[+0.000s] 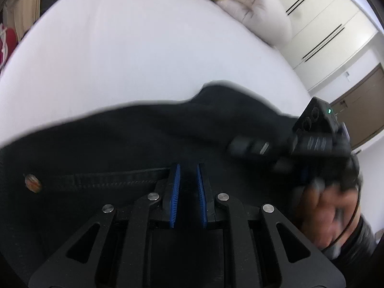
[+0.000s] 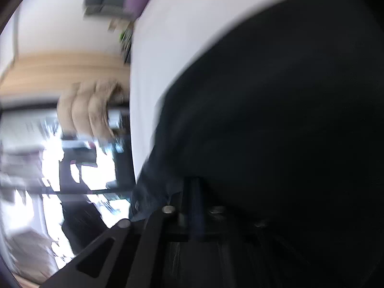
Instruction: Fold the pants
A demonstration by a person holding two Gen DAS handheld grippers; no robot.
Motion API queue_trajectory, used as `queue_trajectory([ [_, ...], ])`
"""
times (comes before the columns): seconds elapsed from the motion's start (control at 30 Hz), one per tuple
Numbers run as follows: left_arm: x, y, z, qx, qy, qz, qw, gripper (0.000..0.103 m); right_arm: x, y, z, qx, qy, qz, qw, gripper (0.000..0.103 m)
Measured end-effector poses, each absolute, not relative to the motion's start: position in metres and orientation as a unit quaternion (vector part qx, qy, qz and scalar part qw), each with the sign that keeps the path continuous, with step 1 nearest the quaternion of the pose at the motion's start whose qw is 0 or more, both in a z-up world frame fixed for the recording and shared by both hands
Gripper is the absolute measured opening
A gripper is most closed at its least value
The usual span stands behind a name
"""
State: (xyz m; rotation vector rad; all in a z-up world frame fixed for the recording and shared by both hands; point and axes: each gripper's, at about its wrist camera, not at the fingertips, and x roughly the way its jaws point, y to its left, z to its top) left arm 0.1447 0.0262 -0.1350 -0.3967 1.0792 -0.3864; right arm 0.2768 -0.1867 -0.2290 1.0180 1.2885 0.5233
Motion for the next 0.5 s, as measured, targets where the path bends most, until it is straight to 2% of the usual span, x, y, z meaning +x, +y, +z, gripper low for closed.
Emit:
queue_trajectory([
  [0.13, 0.145, 0.033, -0.143, -0.231, 0.500, -0.196, 0.811, 0.014, 0.289, -0.259, -0.229, 0.491, 0.509, 0.170, 0.686, 0.000],
  [0.23, 0.143, 0.028, -0.143, -0.221, 0.500, -0.194, 0.815, 0.014, 0.278, -0.354, -0.229, 0.517, 0.461, 0.096, 0.715, 0.000],
  [0.43, 0.140, 0.014, -0.143, -0.206, 0.500, -0.190, 0.820, 0.014, 0.246, -0.518, -0.191, 0.543, 0.351, -0.116, 0.754, 0.000],
  [0.5, 0.136, 0.019, -0.143, -0.200, 0.499, -0.188, 0.822, 0.014, 0.237, -0.527, -0.166, 0.535, 0.332, -0.138, 0.765, 0.010],
])
